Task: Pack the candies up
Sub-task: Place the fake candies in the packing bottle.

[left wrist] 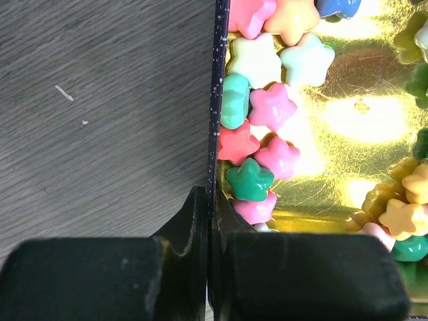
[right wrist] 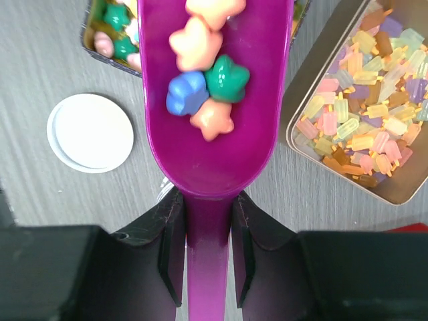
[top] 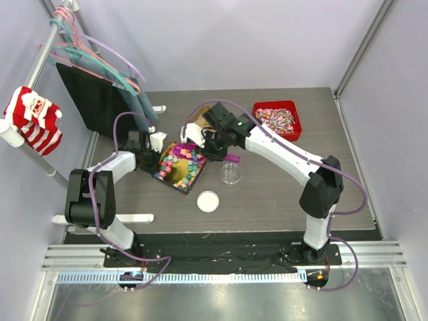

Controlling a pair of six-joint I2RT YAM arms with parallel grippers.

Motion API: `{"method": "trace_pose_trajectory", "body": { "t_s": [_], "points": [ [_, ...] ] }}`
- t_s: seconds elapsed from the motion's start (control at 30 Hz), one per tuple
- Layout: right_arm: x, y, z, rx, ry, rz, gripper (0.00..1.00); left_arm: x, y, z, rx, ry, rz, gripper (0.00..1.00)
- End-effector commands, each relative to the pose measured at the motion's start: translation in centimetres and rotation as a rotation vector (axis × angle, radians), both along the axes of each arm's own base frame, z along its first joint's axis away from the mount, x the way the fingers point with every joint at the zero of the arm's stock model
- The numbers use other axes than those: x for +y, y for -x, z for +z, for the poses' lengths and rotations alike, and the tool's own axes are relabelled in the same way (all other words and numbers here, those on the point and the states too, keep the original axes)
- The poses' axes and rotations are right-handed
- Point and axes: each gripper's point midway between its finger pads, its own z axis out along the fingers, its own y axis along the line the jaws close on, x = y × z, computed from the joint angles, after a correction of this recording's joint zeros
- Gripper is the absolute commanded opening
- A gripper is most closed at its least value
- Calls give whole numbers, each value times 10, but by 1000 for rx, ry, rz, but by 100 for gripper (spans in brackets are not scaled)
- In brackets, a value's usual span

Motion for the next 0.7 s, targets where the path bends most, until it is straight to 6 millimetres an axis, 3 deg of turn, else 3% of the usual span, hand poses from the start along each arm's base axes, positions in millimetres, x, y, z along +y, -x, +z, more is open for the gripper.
{"method": "trace_pose_trajectory", "body": {
  "t_s": [0.0,0.03,0.17,0.37,0.67],
  "points": [
    [-2,5,53,36,-211,15,1,-8,-23,27,-120,63,-1,0],
    [-8,3,58,28,-221,2,1,-8,-23,28,-121,66,-1,0],
    [-37,-11,49,-68,-113,-70,1,-10,-22,26,-115,70,-7,0],
    [-89,-6,13,-109,75,-128,1,-10,-22,27,-117,77,-9,0],
    [-147,-6,2,-175,251,-210,1,-11,-21,31,-126,82,-10,0]
  ]
}}
